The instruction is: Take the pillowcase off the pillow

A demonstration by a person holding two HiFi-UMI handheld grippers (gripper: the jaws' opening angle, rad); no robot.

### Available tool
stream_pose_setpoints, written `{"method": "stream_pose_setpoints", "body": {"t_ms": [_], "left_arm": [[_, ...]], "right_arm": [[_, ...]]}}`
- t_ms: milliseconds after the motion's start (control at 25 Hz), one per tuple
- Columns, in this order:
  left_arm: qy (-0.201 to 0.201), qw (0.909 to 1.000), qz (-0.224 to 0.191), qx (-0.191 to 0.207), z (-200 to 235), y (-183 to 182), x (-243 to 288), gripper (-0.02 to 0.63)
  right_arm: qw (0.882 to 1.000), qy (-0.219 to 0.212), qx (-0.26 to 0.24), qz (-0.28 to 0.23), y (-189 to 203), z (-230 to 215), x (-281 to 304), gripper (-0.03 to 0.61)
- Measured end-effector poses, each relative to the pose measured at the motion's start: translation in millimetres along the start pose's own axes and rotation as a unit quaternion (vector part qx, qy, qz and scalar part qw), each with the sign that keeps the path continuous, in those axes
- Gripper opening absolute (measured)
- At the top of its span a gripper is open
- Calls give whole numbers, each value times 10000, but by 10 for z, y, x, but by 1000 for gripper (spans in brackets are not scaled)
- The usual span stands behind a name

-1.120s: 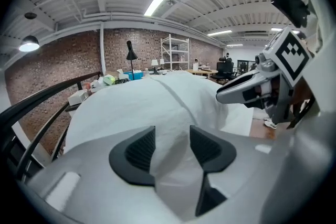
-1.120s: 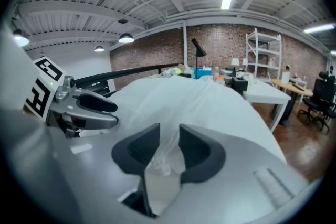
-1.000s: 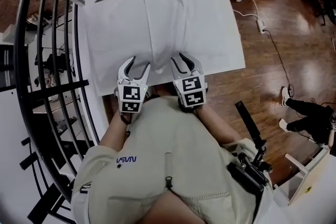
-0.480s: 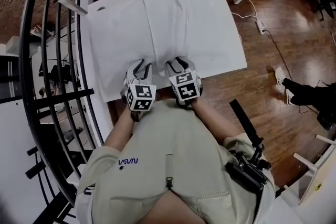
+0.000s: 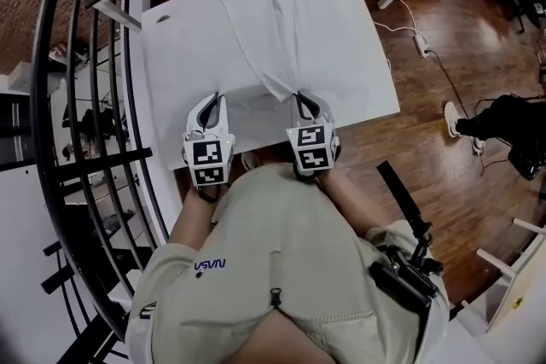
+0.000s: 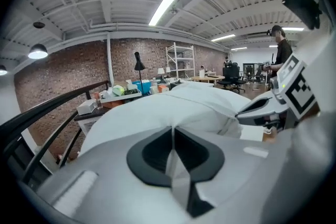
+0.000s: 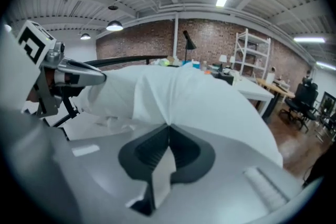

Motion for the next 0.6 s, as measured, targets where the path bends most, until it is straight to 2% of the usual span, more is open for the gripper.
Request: {"method": "stream_pose_setpoints", "body": {"t_ms": [160,320,440,600], "left_arm": [[-205,9989,-329,-264,251,-171,-58,20],[-274,9973,-416,-545,425,-195,-115,20],[-220,9967,-159,-767,372,18,-73,18],[-31,9920,389,-1203,144,466,16,18]], "right_arm": [[9979,624,112,-166,-57,-304,-121,5],[9931,1147,180,-169,-20,-588,-162,5],[9923,1152,423,141,137,-671,-80,5],[9883,855,926,862,466,-709,68,5]]}}
Point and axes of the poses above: the fingertips, and each gripper's own axes: x forward along the fingers, z to its left, y out of its underside, the point moved 9 cm from there along -x, backward along the fingers, and after that the axes turned 2 degrees about -x, right-handed, at the moved point
